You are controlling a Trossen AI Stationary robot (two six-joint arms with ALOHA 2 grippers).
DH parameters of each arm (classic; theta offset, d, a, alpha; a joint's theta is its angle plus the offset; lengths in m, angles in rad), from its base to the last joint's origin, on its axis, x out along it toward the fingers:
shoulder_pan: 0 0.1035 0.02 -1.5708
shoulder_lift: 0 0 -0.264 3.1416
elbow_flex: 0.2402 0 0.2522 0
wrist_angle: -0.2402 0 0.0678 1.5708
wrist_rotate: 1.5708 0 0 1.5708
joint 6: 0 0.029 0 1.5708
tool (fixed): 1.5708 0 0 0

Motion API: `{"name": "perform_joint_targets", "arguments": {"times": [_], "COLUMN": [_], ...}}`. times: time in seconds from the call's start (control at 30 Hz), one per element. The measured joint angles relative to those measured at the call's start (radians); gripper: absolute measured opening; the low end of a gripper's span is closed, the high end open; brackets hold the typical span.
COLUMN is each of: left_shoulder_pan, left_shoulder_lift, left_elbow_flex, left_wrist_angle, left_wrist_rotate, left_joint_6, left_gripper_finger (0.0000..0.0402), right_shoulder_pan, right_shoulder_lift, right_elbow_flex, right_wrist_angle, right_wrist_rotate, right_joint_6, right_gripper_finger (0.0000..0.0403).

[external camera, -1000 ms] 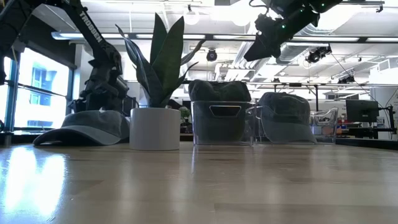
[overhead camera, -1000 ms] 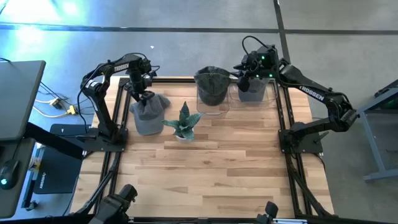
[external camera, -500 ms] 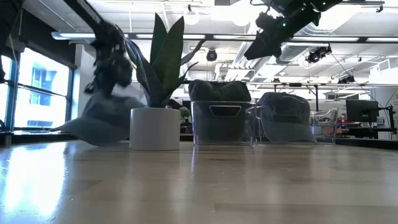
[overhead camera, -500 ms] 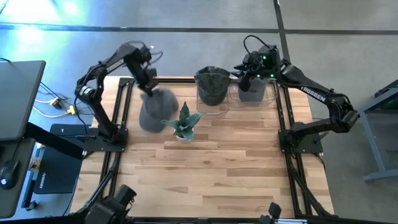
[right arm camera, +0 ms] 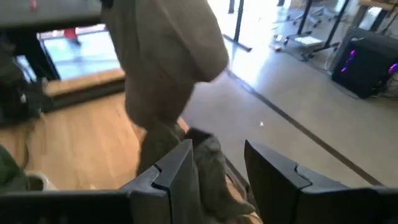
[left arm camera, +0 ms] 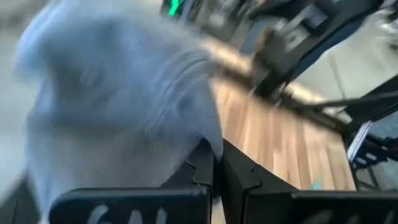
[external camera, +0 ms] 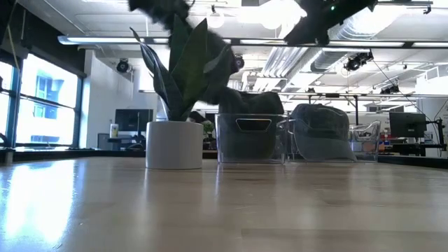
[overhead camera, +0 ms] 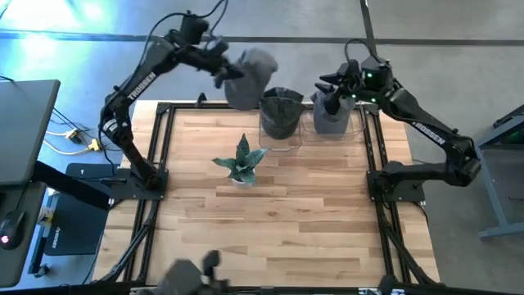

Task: Pick & Place hat
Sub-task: Put the gray cap into the right transparent bin

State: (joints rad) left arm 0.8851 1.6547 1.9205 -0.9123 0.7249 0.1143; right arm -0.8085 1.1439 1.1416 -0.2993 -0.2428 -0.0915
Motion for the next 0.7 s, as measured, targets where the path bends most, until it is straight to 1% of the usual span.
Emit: {"name": "perform_joint_targets", "arguments": {"times": [0.07,0.13,0.23,0.3,0.37,0.43,0.5,0.57,0.63,0.7], "left_shoulder_pan": [-0.060,-0.109,-0.186,-0.241,-0.285,-0.321,-0.350,-0.369,-0.398,-0.429], "left_shoulder_lift": [0.000,0.000,0.002,0.013,0.024,0.034,0.048,0.060,0.077,0.092], "left_elbow_flex": [0.000,0.002,0.002,0.004,0.004,0.003,0.004,0.003,0.003,0.003], "left_wrist_angle": [0.151,0.272,0.415,0.490,0.517,0.534,0.561,0.557,0.557,0.552], "left_wrist_rotate": [-0.001,-0.005,-0.012,-0.019,-0.040,-0.083,-0.108,-0.103,-0.092,-0.078], "left_joint_6": [-0.049,-0.090,-0.142,-0.147,-0.166,-0.172,-0.172,-0.178,-0.200,-0.227], "left_gripper_finger": [0.0002,0.0002,0.0002,0.0002,0.0002,0.0002,0.0002,0.0002,0.0002,0.0002], "right_shoulder_pan": [0.000,0.000,0.000,0.000,0.000,0.000,0.000,0.000,0.000,-0.007], "right_shoulder_lift": [-0.028,-0.065,-0.130,-0.169,-0.206,-0.239,-0.272,-0.304,-0.334,-0.359], "right_elbow_flex": [0.000,0.000,0.003,0.005,0.005,0.005,0.005,0.005,0.005,0.005], "right_wrist_angle": [0.020,0.031,0.036,0.039,0.036,0.035,0.028,0.012,-0.014,-0.079], "right_wrist_rotate": [-0.006,-0.042,-0.094,-0.116,-0.121,-0.121,-0.121,-0.138,-0.188,-0.233], "right_joint_6": [0.044,0.074,0.103,0.128,0.150,0.159,0.152,0.134,0.135,0.139], "right_gripper_finger": [0.0144,0.0153,0.0181,0.0205,0.0232,0.0253,0.0267,0.0274,0.0274,0.0275]}}
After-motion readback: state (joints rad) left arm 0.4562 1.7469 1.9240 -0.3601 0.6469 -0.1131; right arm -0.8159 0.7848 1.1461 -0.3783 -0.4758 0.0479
